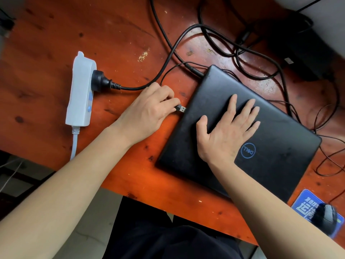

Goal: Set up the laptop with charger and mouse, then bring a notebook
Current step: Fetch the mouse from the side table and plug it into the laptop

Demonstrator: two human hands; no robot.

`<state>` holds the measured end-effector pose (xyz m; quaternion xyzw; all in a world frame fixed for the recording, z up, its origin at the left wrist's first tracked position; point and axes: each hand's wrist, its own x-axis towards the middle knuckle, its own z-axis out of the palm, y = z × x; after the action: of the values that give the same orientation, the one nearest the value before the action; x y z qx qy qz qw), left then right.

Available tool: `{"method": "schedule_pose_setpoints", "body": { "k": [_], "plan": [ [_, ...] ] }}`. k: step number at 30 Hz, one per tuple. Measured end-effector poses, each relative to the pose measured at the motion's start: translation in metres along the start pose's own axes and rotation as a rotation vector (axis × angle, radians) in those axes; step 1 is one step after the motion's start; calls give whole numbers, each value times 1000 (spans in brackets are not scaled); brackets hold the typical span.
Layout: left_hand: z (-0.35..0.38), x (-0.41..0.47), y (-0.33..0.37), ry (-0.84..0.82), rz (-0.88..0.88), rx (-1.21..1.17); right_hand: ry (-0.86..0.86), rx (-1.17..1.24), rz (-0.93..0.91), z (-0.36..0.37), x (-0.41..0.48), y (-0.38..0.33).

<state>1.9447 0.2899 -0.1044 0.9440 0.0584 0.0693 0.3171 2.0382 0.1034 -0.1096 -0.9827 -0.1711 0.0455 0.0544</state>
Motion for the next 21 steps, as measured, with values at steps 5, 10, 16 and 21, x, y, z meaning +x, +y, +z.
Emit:
{"method": "schedule_pose_setpoints", "body": {
  "k": [5, 10, 16, 21],
  "plan": [
    [1, 3, -3, -14, 58, 35, 4, -1, 0, 0, 1, 1],
    [3, 5, 0, -59, 96, 47, 13, -10, -5, 1, 0, 1],
    [3, 10, 0, -111, 133, 58, 21, -9, -11, 1, 0, 1],
    [3, 7, 3, -68, 106, 4, 24, -23, -13, 3, 0, 1]
  ]
}}
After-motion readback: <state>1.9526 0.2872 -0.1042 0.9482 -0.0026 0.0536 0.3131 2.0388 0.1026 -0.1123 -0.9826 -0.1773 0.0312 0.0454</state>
